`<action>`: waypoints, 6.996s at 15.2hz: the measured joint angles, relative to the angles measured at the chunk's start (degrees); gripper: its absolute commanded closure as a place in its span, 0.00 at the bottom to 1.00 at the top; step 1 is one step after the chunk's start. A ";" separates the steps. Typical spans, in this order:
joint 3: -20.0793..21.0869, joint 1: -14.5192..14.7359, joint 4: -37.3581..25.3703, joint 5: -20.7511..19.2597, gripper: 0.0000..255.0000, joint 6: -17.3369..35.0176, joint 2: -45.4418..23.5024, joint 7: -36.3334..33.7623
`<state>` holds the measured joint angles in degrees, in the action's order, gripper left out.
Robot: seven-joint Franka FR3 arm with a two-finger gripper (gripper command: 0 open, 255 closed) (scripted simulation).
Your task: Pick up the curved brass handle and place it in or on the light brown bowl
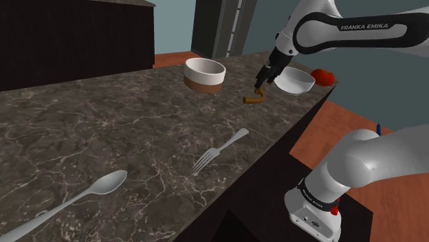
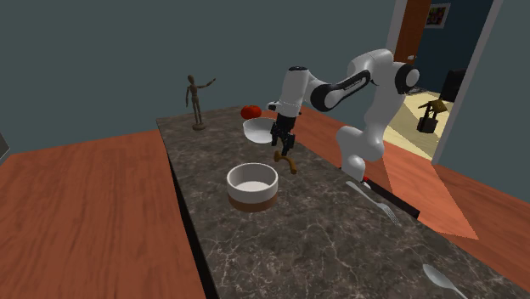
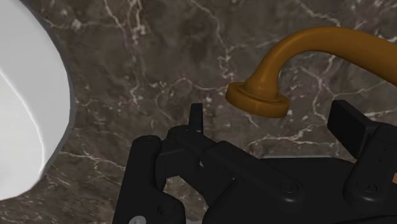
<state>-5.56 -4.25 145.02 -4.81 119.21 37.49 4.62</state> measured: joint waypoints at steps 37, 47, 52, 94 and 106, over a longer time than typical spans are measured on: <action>0.31 0.23 -9.77 0.47 1.00 -9.10 -0.59 0.38; 0.59 0.41 -18.46 0.82 1.00 -16.56 -1.81 0.60; 1.24 0.77 -22.66 1.20 1.00 -18.28 -4.32 -0.08; 9.44 4.94 -42.73 1.12 0.00 -7.39 -35.90 -12.71; 9.61 5.10 -48.71 1.28 0.00 -14.36 -34.91 -12.59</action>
<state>4.05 0.85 96.31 -3.54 104.85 2.58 -7.97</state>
